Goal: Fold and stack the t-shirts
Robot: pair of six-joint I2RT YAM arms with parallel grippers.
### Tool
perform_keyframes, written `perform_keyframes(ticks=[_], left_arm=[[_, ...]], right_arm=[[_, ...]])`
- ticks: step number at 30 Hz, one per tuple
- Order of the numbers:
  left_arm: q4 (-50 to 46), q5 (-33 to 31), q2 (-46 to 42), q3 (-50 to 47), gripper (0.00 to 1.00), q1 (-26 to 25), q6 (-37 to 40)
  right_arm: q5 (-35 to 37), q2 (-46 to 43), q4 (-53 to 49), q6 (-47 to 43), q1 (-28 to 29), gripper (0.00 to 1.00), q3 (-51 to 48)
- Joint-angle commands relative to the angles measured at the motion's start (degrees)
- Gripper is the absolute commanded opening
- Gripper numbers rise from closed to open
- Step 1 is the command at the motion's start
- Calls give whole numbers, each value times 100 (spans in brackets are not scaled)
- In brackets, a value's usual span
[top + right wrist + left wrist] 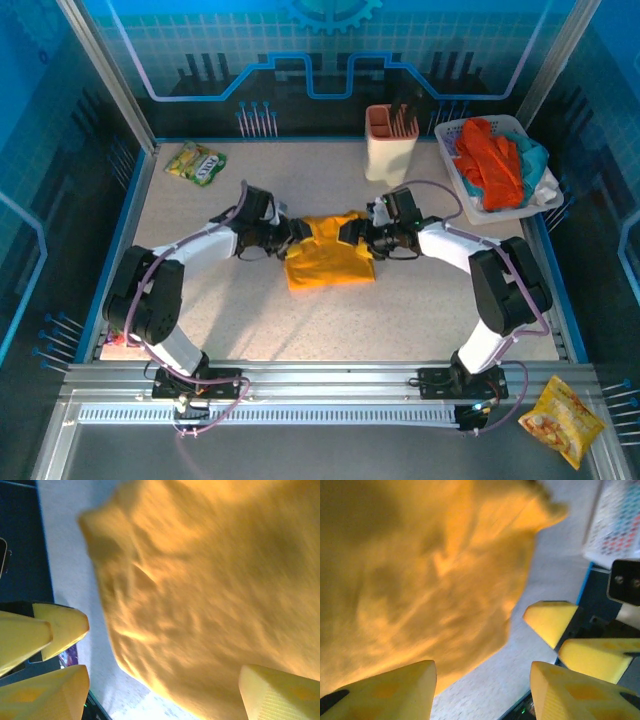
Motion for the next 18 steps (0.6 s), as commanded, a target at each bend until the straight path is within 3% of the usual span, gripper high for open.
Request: perform_keyframes(ticks=[1,9,18], left_arm=[[-380,-4,295,475,53,220,281],[105,164,1399,1253,51,386,129],[281,-110,1913,1545,50,561,232]], right_arm=[[89,64,-250,-144,17,79,590],[-141,1284,750,257,26,79,1520],[60,2285,1292,303,-185,79,2046]])
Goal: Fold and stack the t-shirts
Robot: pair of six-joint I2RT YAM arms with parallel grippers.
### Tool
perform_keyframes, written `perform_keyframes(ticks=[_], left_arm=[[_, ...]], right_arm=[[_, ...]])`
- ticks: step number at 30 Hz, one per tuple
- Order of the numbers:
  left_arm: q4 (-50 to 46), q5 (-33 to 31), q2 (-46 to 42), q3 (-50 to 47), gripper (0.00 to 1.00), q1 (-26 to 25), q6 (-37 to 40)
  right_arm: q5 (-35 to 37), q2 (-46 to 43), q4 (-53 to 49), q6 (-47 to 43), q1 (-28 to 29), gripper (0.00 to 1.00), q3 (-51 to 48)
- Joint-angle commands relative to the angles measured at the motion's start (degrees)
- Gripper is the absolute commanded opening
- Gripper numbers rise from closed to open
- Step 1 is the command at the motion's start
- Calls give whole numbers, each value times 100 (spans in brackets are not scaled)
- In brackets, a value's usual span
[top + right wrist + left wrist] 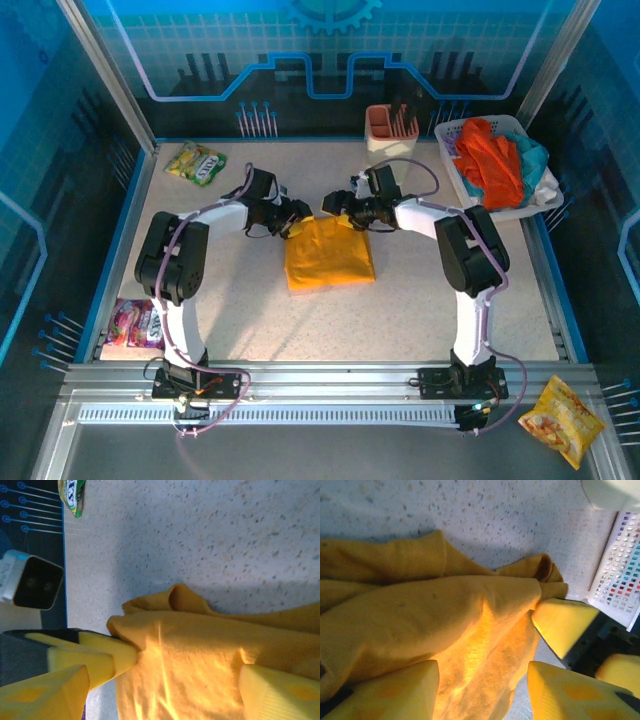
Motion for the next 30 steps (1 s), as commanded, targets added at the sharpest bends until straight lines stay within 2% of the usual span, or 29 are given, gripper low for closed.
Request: perform_keyframes(ticks=[1,9,13,18,24,26,30], left_arm=[[150,-149,187,203,50,203,143],[137,-137,888,180,49,552,-56],[34,-212,867,104,49,603,-11],[-335,-272,392,31,49,817,231],[-1199,-356,-546,158,54,921,751],[-1445,-529,-833,95,58,895,954],[-1701,-625,-1295,-217,67,788,1274]], right_arm=[[62,295,398,88,-190,79,242],[-38,772,470,156,-412,79,242],[-58,762,616,169,-469,78,31],[-151,470,745,236,-632,78,-185],[-657,-14,704,222,-658,79,26],[-794,-158,618,280,-698,79,64],[-990,-528,1083,644,-830,80,-316]])
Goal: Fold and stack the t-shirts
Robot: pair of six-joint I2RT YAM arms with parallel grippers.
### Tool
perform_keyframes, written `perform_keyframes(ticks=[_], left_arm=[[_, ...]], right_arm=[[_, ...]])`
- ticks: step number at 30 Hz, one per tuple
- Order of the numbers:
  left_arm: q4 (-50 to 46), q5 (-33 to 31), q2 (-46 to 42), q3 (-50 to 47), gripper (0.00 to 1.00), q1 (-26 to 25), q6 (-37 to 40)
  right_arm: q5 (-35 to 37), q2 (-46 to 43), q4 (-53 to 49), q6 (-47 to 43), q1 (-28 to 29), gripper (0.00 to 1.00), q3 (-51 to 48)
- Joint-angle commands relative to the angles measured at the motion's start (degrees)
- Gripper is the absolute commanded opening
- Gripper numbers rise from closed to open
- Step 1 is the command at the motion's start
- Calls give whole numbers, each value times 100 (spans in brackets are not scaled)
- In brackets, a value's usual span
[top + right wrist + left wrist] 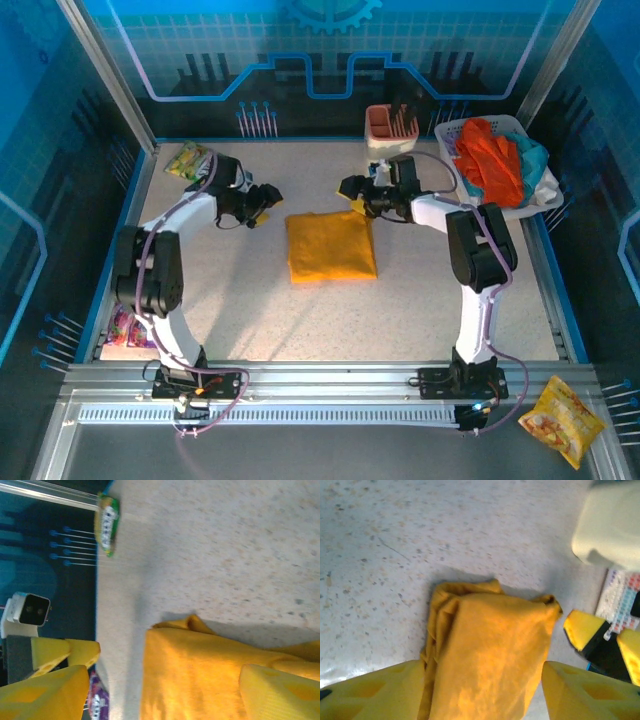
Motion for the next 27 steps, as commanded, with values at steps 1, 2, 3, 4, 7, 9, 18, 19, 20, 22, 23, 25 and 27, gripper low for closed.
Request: perform_keyframes(ticks=[1,2,3,4,7,9,18,19,20,22,23,25,27], left_arm=[[-579,-132,-358,-357,67,-127,506],[-597,-105,-407,-459,68,-173,544],[-647,-74,-420,-528,68,-220,602],[-706,-80,-414,-572,68,-281,633],[-637,-129,-378,-789,69,-461,675],[-542,-202,-297,-862,69,-604,684],[-444,-365,434,-531,67,-963,721],[-456,-364,509,-476,66,-980,697],[-451,-334,590,-444,65,-1006,682],[-455,-345,721,-373,64,-1066,635],[-441,-329,780,-341,63,-1097,633],[-409,-285,899,-273,61,-1159,605],[-356,-209,1013,-208,58,-1216,567]], right_arm=[[-332,-515,287,282,-174,80,-289],[-335,-623,261,265,-201,80,-378],[-330,-751,179,218,-238,80,-474],[-315,-853,112,170,-270,80,-563],[-208,-1238,-192,-60,-375,80,-877],[-67,-1503,-675,-386,-397,80,-1022],[189,-2049,-1660,-1180,-526,80,-1637],[174,-2083,-1639,-1180,-561,80,-1720],[165,-2124,-1611,-1180,-581,80,-1808],[165,-2195,-1569,-1171,-632,80,-1928],[160,-2209,-1545,-1163,-645,80,-1980],[132,-2210,-1504,-1146,-663,80,-2027],[100,-2171,-1486,-1136,-685,80,-2037]])
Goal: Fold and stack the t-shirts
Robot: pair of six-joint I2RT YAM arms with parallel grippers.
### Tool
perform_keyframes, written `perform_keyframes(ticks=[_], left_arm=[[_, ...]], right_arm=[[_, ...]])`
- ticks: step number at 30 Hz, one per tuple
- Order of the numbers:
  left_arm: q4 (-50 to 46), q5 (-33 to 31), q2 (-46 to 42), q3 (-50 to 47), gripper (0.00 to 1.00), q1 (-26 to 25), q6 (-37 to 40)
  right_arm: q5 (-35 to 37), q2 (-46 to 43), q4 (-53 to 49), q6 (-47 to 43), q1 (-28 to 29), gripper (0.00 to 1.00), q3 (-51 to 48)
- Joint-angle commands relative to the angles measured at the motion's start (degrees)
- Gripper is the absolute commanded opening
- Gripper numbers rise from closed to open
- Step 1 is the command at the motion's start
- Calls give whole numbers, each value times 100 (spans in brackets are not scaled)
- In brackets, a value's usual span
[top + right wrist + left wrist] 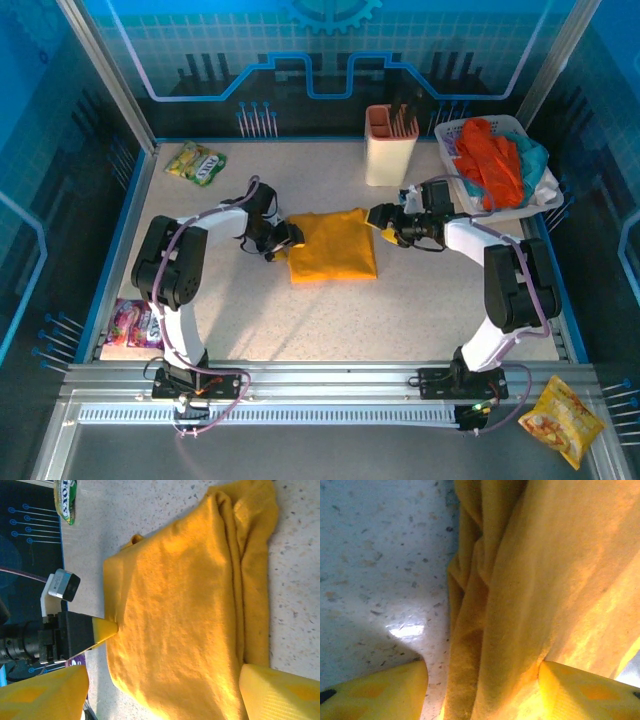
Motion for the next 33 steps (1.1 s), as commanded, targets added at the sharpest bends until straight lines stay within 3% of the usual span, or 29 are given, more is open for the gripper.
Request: perform_keyframes(ticks=[1,11,19,24,33], left_arm=[[146,133,295,229,57,-191,-31],[-159,-40,470,539,38,-262,75],[-778,-411,426,859,13,-280,340],[-1835,-1326,341,1333,0,-236,864],[-3126,-3072,68,1663,0,317,1794]], right_arm=[[-73,-121,-20,-98,-91,79,-38],[-146,-127,-20,-52,-161,79,-65],[-169,-120,-86,-26,-286,78,-159],[-229,-167,-81,-34,-317,78,-215],[-304,-315,-87,-137,-379,78,-348]])
